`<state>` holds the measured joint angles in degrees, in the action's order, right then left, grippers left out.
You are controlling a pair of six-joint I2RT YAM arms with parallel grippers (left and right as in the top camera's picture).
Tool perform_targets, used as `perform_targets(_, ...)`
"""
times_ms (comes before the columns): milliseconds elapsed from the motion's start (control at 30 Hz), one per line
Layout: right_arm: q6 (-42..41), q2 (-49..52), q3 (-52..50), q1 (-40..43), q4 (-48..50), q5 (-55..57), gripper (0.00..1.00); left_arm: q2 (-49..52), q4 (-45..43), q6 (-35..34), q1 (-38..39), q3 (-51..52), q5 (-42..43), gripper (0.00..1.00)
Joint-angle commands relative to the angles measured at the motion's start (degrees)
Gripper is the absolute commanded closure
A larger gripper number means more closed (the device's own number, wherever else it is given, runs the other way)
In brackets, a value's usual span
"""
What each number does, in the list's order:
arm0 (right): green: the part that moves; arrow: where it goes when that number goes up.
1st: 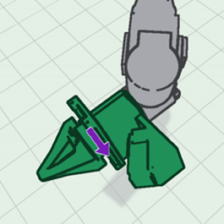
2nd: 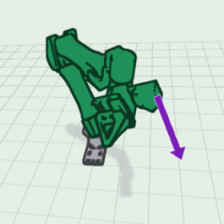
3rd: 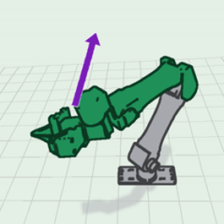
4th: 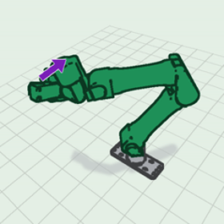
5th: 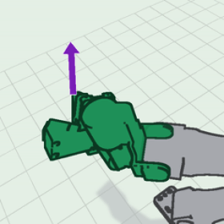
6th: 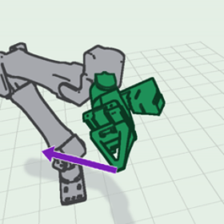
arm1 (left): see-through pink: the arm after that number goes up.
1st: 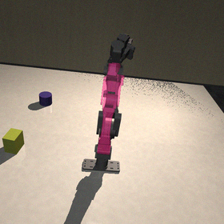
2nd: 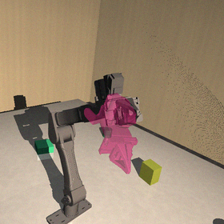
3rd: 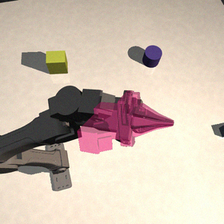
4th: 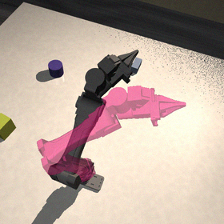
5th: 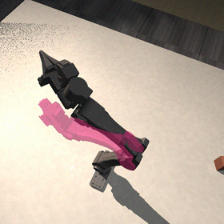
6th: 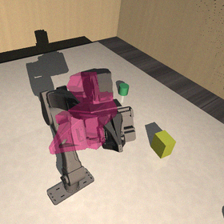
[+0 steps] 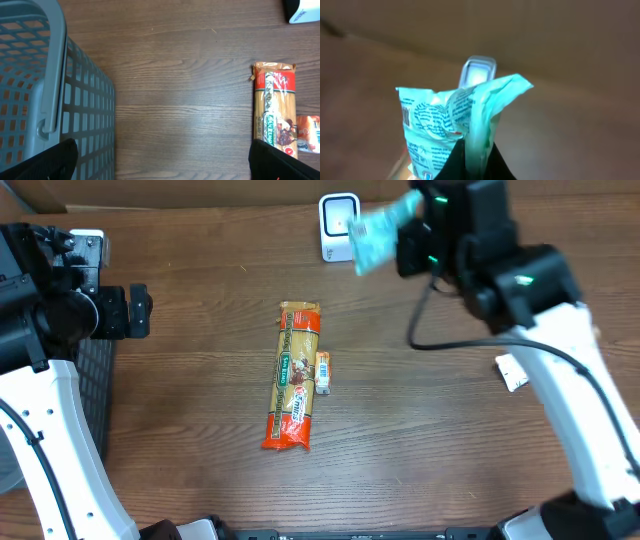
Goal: Scan the item barcode
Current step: 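Hold the green wipes pack up to the scanner, then carry the wipes pack to the right table edge and release it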
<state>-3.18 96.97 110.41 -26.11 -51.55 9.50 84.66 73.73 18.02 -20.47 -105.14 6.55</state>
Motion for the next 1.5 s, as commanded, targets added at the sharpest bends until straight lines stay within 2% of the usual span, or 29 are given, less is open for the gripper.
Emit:
perform_targets(0,14.4,7.3,1.0,-1.8,6.4,20.5,0.96,0.3,-0.2,0.7,-0.2,0.0,-0.4,0.00)
perform_targets(100,28.9,13.0,1.0,-2.5,13.7,22.9,0.96,0.3,-0.2,0.7,-0.2,0.0,-0.4,0.00)
perform_targets(267,46.7,21.7,1.0,-2.8,28.0,24.4,0.96,0.3,-0.1,0.7,-0.2,0.0,-0.4,0.00)
perform_targets(400,57.3,27.3,1.0,-2.9,40.4,24.5,0.96,0.3,-0.2,0.7,-0.2,0.0,-0.4,0.00)
perform_targets(633,70.1,37.8,1.0,-3.2,62.0,25.8,0.96,0.3,-0.2,0.7,-0.2,0.0,-0.4,0.00)
perform_targets(833,74.2,42.2,1.0,-4.0,70.2,25.8,0.96,0.3,-0.2,0.7,-0.2,0.0,-0.4,0.00)
perform_targets(1467,74.2,42.7,1.0,-4.2,68.5,25.8,0.96,0.3,-0.2,0.7,-0.2,0.0,-0.4,0.00)
